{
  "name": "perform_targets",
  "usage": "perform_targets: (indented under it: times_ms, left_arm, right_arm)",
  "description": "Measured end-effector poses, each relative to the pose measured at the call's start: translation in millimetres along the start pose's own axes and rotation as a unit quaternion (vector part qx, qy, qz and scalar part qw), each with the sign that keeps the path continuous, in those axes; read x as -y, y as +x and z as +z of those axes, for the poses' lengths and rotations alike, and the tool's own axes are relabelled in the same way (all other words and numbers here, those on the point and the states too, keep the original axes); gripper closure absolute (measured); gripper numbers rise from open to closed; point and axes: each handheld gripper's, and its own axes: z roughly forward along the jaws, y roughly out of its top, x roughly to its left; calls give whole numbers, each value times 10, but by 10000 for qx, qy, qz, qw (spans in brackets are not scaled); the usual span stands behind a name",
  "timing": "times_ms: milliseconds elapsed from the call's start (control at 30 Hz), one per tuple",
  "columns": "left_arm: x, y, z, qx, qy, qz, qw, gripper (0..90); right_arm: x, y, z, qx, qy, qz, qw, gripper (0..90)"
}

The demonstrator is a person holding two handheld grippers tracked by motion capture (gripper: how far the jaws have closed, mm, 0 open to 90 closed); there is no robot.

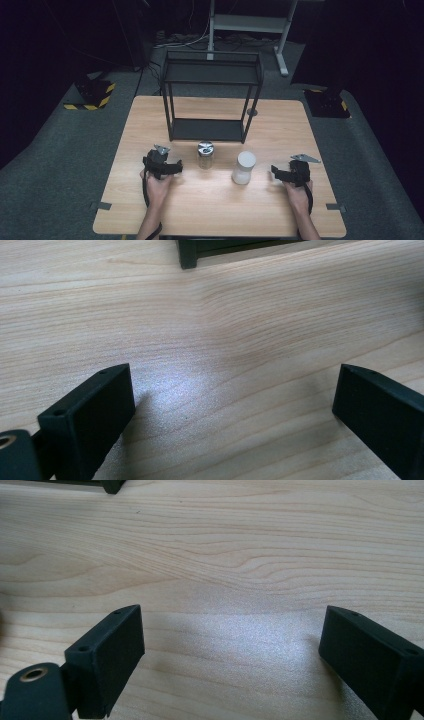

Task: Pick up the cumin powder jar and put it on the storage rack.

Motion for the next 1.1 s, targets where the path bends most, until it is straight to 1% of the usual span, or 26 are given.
perform_targets:
  times_ms: [300,367,467,567,633,733,833,867,900,1000,1033,1067,1100]
  left_arm:
    - [0,8,-2,19,0,-11,10000,32]
    - [-8,4,3,33,20,28,10000,25]
    - [-8,7,2,47,21,26,10000,19]
    - [30,39,-14,158,-97,-10,9998,22]
    - [66,69,-26,274,-204,-38,9994,21]
    - [94,106,-37,461,-263,-35,9986,15]
    - [108,115,-53,616,-279,83,9977,10]
    - [108,124,-62,702,-275,145,9971,10]
    - [114,129,-70,776,-296,166,9964,10]
    - [123,134,-93,979,-350,254,9943,9]
    - [122,129,-99,1067,-368,302,9931,9]
    - [121,120,-102,1112,-381,328,9925,9]
    - [112,103,-106,1180,-384,409,9914,8]
  right_arm:
    - [-2,0,0,-5,6,1,10000,102]
    - [-3,4,3,8,7,-39,10000,102]
    - [-6,17,6,33,13,-73,10000,102]
    - [-6,18,6,36,13,-78,10000,102]
    - [-8,24,7,42,19,-74,10000,103]
    - [-15,45,10,81,38,-114,9999,102]
    - [-15,43,9,77,39,-96,9999,102]
    - [-14,41,10,78,35,-116,9999,102]
    - [-15,45,11,83,36,-122,9999,102]
    - [-18,53,11,99,45,-136,9998,102]
    - [-18,52,11,98,45,-138,9998,102]
    - [-17,52,11,97,44,-138,9998,102]
    - [-17,52,12,98,43,-141,9998,102]
